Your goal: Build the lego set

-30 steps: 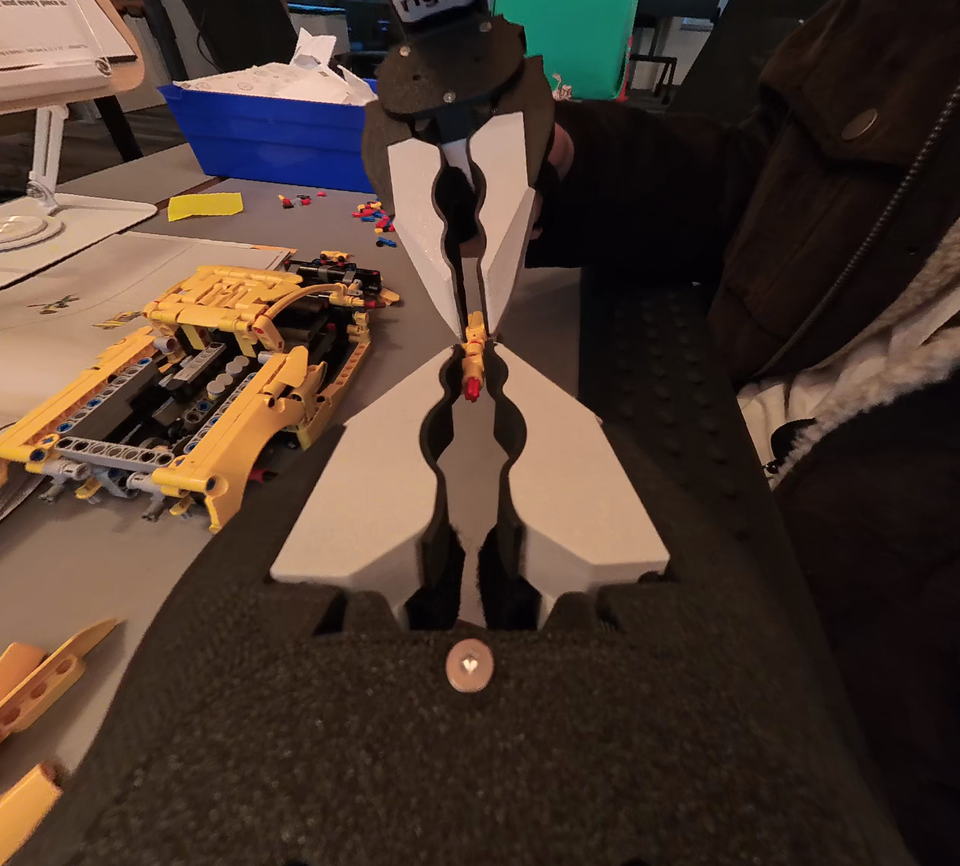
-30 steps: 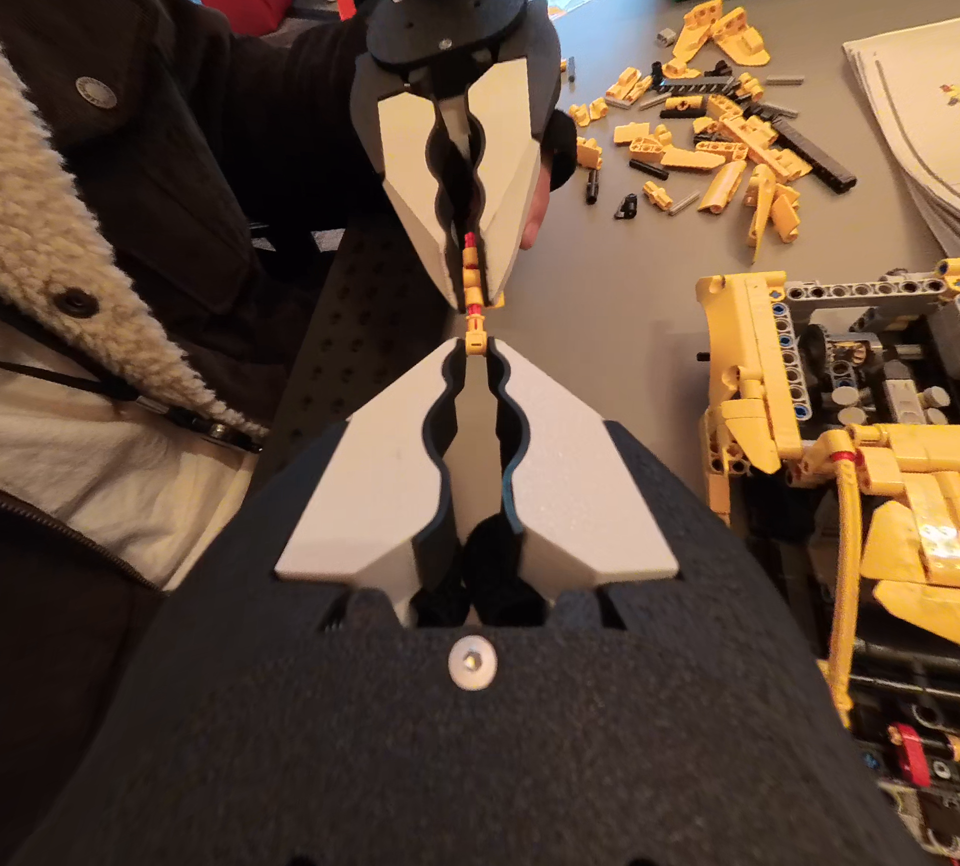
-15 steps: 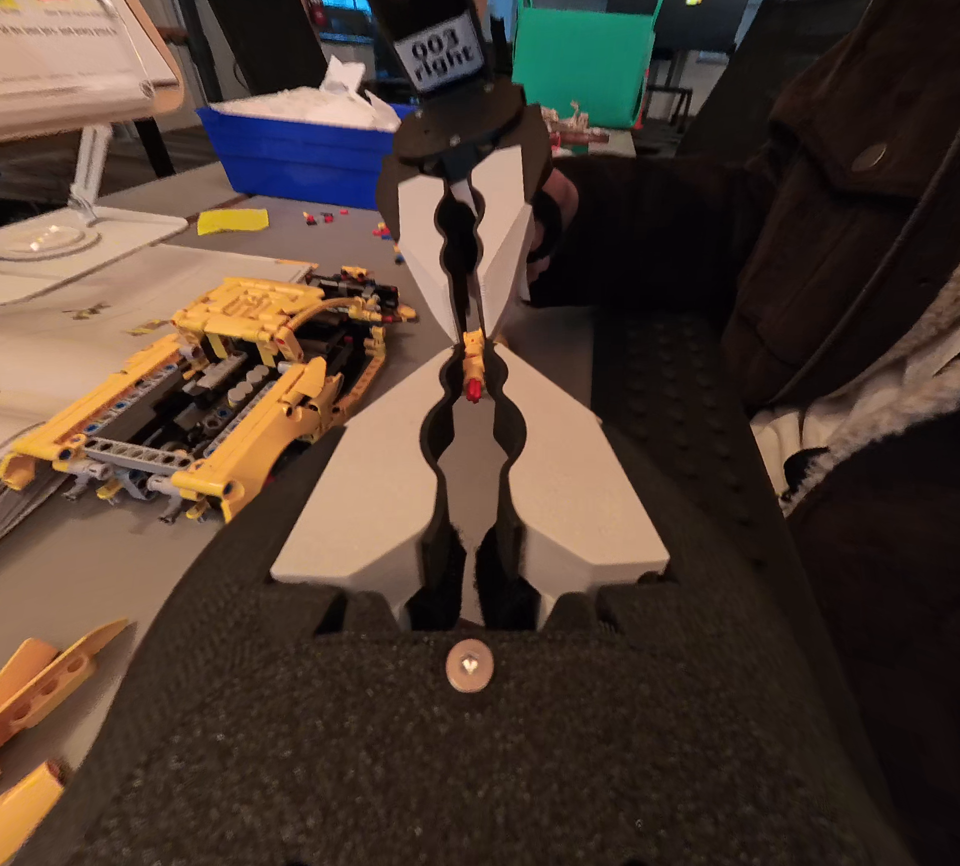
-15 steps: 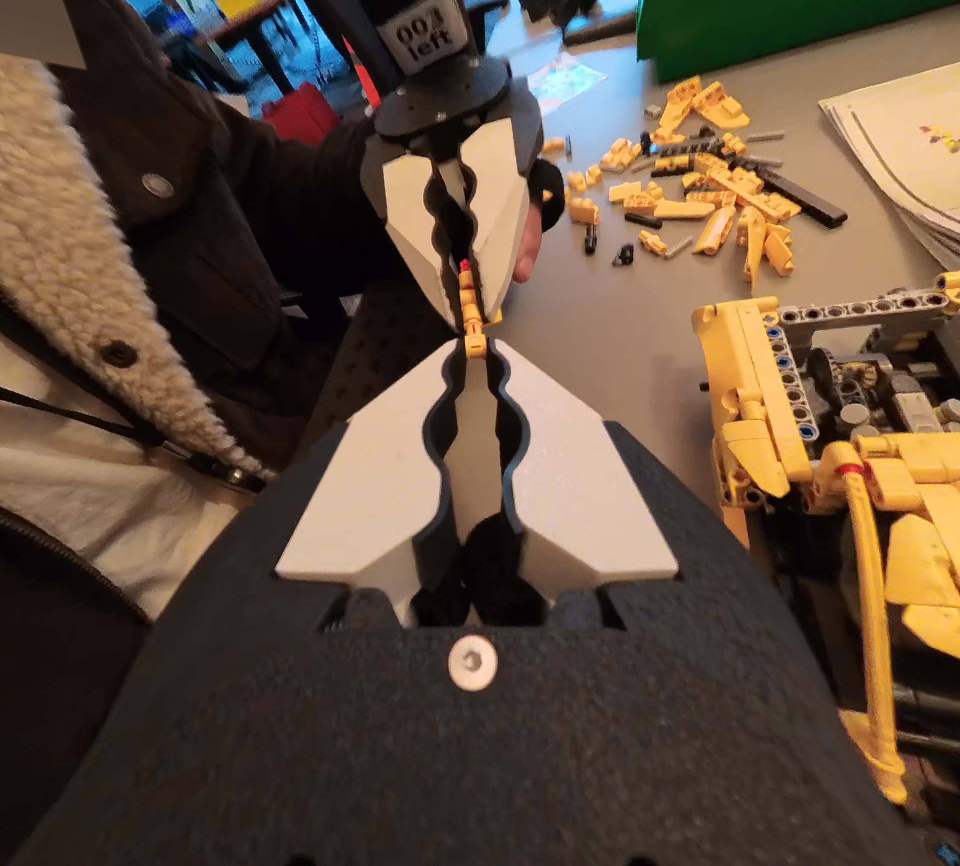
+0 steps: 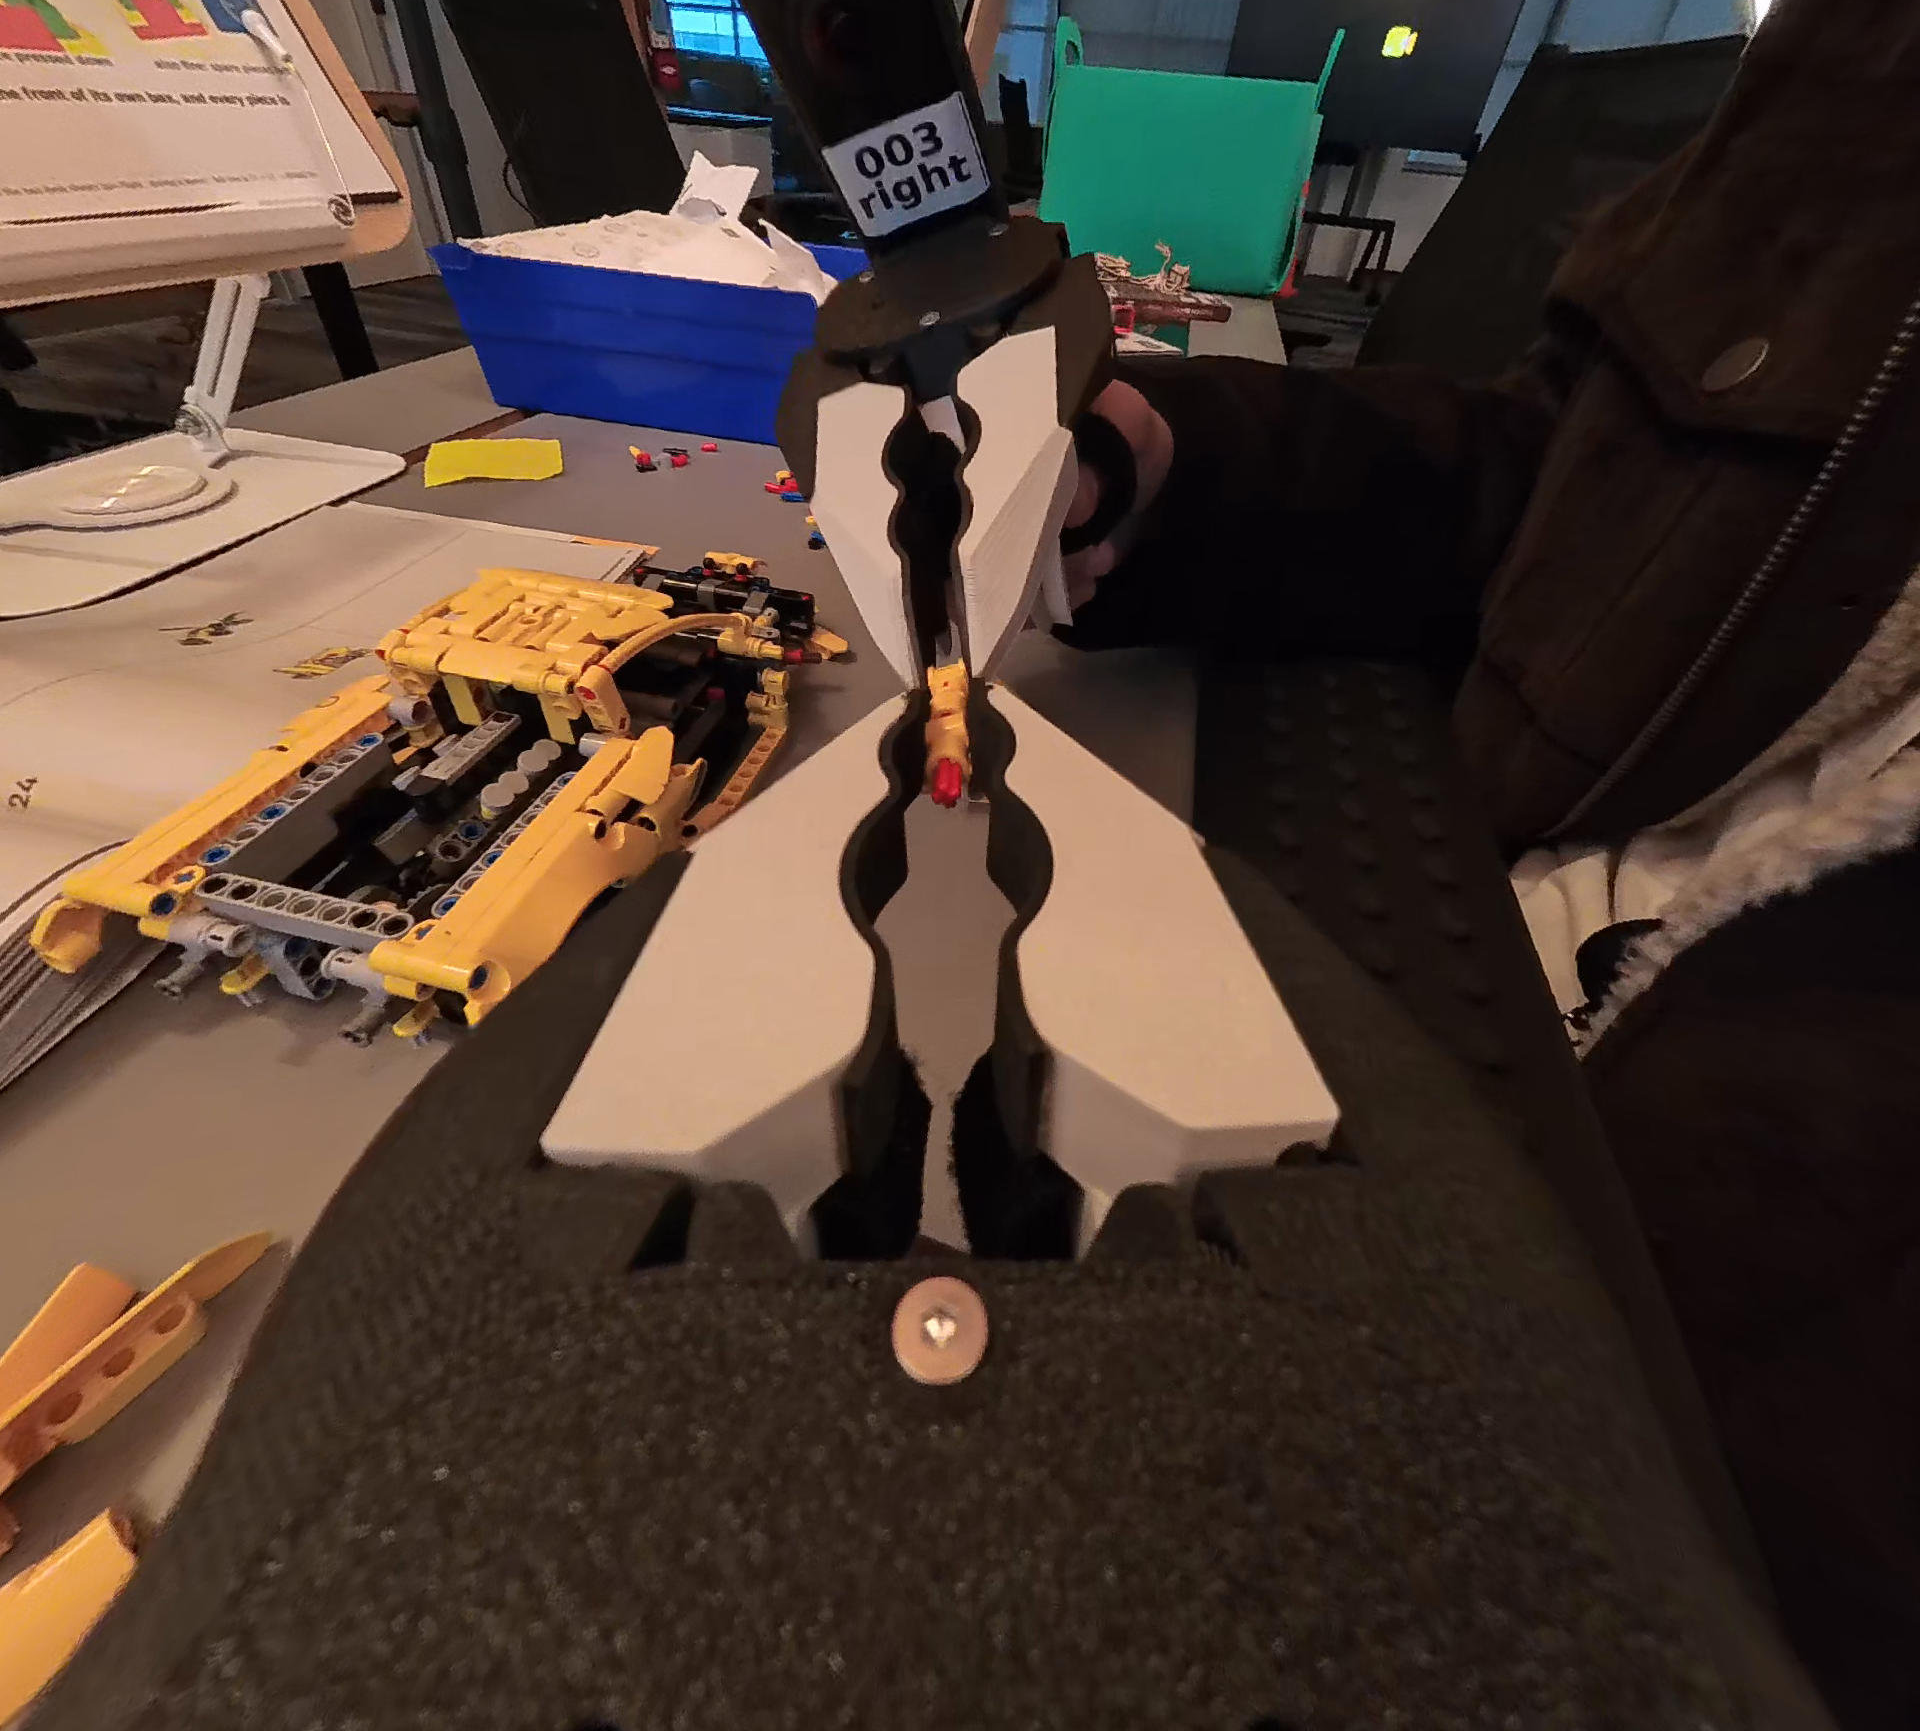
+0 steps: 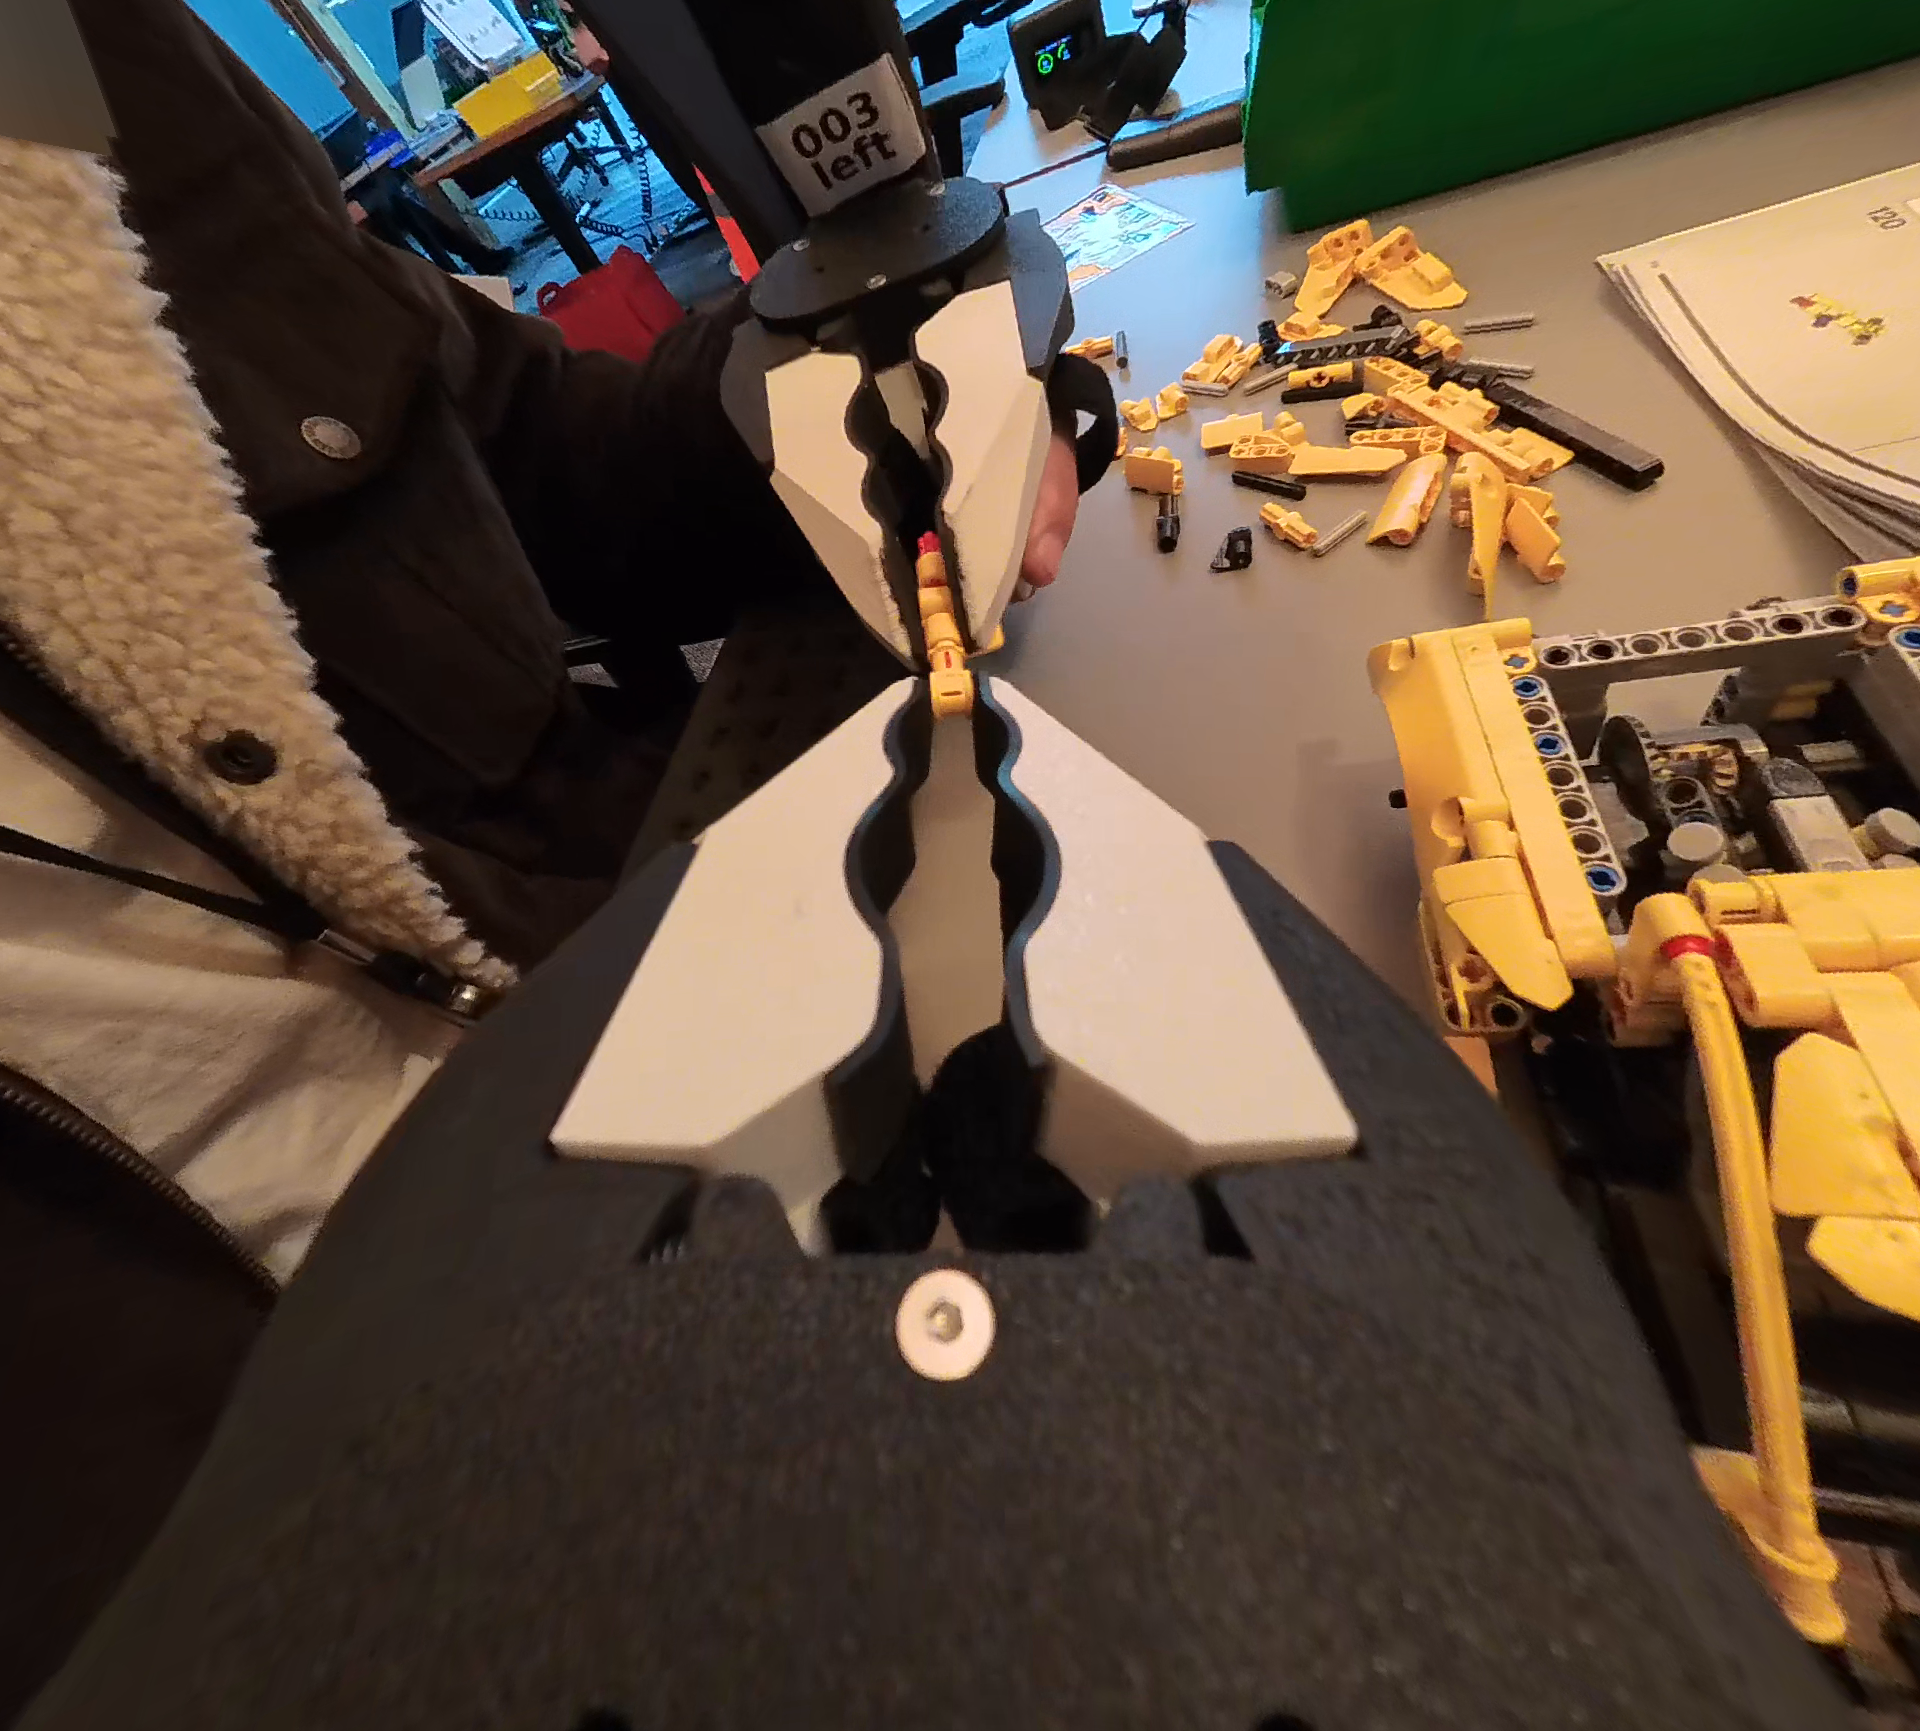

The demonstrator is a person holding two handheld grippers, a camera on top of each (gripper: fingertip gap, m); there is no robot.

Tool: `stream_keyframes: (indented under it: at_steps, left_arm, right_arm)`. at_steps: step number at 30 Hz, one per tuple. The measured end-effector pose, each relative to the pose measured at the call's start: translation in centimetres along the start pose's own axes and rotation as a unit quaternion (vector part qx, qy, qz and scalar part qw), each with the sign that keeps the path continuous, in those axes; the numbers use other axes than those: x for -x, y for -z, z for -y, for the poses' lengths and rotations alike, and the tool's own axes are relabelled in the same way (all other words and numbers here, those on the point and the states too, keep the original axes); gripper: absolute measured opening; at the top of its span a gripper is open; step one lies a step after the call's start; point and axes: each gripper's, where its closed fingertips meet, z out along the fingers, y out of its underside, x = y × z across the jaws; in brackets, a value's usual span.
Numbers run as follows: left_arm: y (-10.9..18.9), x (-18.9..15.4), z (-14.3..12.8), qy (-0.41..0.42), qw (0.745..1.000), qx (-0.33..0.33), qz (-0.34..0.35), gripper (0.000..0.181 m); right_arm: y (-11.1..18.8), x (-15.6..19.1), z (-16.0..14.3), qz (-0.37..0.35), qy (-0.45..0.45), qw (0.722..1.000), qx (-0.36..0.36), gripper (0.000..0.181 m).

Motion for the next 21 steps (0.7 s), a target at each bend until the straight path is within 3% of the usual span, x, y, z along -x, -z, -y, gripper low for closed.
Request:
stream_keyframes:
  at_steps: [6, 21]
  left_arm:
    - [0.4, 0.5, 0.2, 0.0, 1.0, -0.007, 0.013, 0.009]
    - [0.3, 0.2, 0.2, -0.007, 1.0, -0.01, 0.007, 0.007]
  right_arm:
    - [1.2, -0.6, -0.4, -0.024, 0.039, 0.999, 0.005, 0.007]
    - [1.8, -0.4, 0.0, -0.008, 0.009, 1.0, -0.024, 0.007]
